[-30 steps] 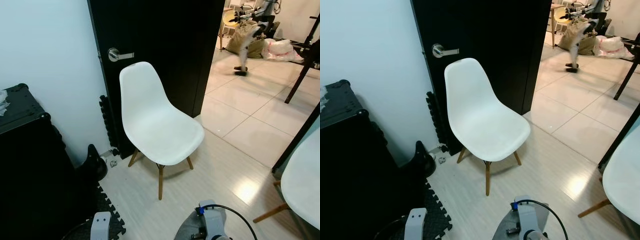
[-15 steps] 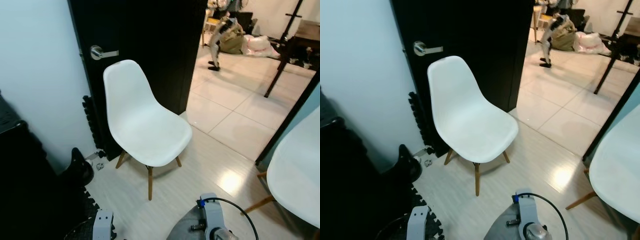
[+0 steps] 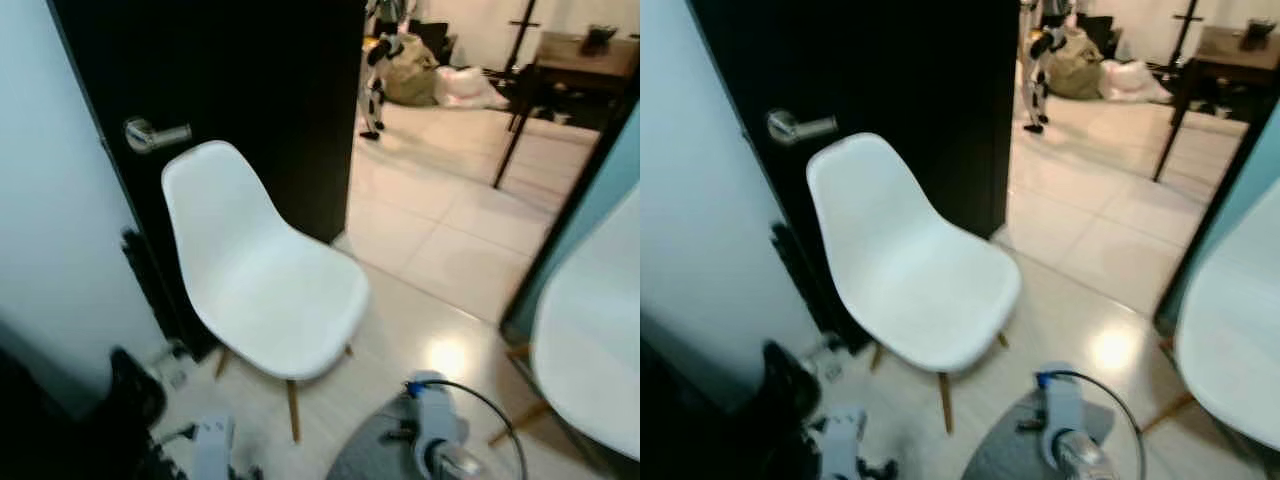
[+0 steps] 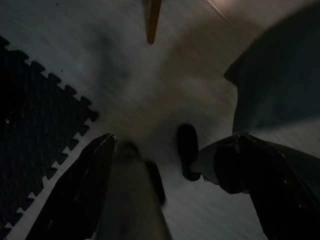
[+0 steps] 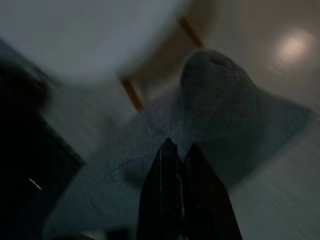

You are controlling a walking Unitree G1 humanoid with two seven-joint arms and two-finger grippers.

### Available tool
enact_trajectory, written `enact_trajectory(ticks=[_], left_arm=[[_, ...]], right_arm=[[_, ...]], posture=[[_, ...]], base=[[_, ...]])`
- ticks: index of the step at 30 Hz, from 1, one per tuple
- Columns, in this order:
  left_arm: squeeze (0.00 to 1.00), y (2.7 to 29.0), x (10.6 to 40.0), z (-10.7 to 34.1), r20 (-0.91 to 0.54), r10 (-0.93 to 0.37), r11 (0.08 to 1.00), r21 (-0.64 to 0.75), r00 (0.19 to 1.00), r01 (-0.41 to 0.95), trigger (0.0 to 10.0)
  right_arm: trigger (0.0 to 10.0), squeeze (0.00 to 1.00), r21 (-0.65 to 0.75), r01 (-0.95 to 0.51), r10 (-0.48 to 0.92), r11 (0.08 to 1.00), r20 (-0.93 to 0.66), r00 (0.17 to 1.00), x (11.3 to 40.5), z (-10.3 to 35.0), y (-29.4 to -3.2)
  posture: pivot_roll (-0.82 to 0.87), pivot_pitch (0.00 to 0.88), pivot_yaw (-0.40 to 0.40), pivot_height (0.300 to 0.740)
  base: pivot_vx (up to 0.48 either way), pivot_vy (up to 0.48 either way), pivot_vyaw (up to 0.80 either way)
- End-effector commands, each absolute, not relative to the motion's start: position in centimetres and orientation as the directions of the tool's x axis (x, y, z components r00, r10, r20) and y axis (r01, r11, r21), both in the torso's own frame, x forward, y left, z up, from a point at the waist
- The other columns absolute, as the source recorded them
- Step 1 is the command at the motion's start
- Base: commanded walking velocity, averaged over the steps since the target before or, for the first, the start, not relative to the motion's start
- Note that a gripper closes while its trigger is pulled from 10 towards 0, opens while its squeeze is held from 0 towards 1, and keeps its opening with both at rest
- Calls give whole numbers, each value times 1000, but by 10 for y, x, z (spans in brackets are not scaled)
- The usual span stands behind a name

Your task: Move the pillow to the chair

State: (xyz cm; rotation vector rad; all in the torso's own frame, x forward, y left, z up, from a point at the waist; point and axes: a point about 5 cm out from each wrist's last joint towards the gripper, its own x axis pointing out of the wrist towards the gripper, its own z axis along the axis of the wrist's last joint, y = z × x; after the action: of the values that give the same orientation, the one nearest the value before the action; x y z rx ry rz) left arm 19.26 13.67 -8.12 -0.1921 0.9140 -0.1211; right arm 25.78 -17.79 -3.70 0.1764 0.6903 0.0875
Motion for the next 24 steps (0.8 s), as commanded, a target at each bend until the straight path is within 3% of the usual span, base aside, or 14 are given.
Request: enact_trajectory(ticks=[1, 4, 8, 9, 13, 17, 24], left_arm=[[0, 143, 188, -84, -787, -171, 979, -206, 593, 10, 10000], [0, 142, 188, -83, -786, -174, 978, -207, 593, 12, 10000], [0, 142, 189, -83, -785, -179, 978, -206, 594, 23, 10000], [0, 142, 189, -83, -787, -177, 979, -201, 591, 25, 10000], [0, 144, 188, -84, -796, -150, 981, -195, 586, -13, 10000], [0, 143, 188, -84, -793, -173, 979, -203, 584, 14, 10000], [0, 140, 185, -85, -797, -190, 977, -211, 573, 31, 10000]], right_arm=[[10000, 0, 269, -60, 191, 961, -491, 850, 282, -15, -166], [10000, 0, 237, -34, 146, 971, -475, 868, 290, -8, -173], [10000, 0, 58, 94, -53, 994, -497, 866, 297, 1, -201], [10000, 0, -50, 102, -113, 994, -525, 843, 295, -1, -210], [10000, 0, -204, 92, -195, 975, -569, 799, 285, -8, -225], [10000, 0, -170, 89, -175, 981, -596, 784, 277, -15, -224], [10000, 0, -157, 13, -108, 987, -617, 780, 273, -23, -205]], posture=[[3, 0, -23, 740], [3, 0, -23, 740], [1, 0, -25, 740], [-2, 0, -25, 740], [1, 0, -32, 740], [3, 0, -33, 740], [-2, 0, -27, 740]], base=[[480, 0, 0], [480, 0, 0], [480, 0, 0], [480, 0, 0], [207, 0, 0], [0, 0, 0], [0, -402, 0]])
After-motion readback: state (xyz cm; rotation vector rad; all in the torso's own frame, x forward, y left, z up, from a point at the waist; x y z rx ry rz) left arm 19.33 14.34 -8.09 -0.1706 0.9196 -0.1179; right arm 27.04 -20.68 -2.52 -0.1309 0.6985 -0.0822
